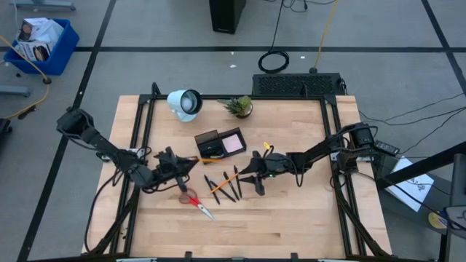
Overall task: Pick and place office supplies into organizer
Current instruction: Put the orange pencil into the black desk organizer
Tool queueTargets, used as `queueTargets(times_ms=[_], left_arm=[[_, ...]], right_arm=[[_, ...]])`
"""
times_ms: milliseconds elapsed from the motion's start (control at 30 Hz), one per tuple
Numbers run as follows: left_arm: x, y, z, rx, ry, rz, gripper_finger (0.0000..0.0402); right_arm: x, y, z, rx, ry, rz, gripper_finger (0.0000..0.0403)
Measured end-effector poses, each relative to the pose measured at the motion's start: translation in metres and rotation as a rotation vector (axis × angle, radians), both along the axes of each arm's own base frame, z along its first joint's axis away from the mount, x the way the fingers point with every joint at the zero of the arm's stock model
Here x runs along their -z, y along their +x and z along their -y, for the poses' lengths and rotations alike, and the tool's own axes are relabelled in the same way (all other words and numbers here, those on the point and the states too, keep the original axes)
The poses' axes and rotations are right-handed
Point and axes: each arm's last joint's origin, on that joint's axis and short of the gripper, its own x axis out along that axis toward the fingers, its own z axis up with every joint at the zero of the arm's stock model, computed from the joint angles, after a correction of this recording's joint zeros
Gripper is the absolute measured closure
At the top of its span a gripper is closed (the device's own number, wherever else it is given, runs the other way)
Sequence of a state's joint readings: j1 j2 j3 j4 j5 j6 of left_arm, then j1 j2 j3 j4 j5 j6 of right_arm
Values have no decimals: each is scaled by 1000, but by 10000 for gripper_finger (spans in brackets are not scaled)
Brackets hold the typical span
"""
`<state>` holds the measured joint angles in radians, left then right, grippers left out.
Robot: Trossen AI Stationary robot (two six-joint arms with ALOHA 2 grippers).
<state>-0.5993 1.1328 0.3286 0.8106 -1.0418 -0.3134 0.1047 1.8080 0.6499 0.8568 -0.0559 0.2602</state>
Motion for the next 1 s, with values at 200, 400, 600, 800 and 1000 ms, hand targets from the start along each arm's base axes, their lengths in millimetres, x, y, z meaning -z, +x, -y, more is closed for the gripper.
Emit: queueTargets(times_ms=[200, 400, 600, 800, 1000], left_arm=[[-2, 6, -17, -145, 27, -5, 388], [-3, 11, -33, -202, 50, -14, 372], [-16, 3, -39, -218, 68, 4, 387], [-28, -9, -47, -228, 58, -31, 377], [-49, -8, -61, -193, -22, -162, 385]], right_arm=[[-3, -1, -1, 7, 26, 12, 273], [-4, -1, -1, 0, 70, 2, 273], [-4, -2, -2, -27, 84, -3, 273], [-4, -2, -2, -27, 84, -2, 273], [-5, -1, -2, -26, 84, 8, 275]])
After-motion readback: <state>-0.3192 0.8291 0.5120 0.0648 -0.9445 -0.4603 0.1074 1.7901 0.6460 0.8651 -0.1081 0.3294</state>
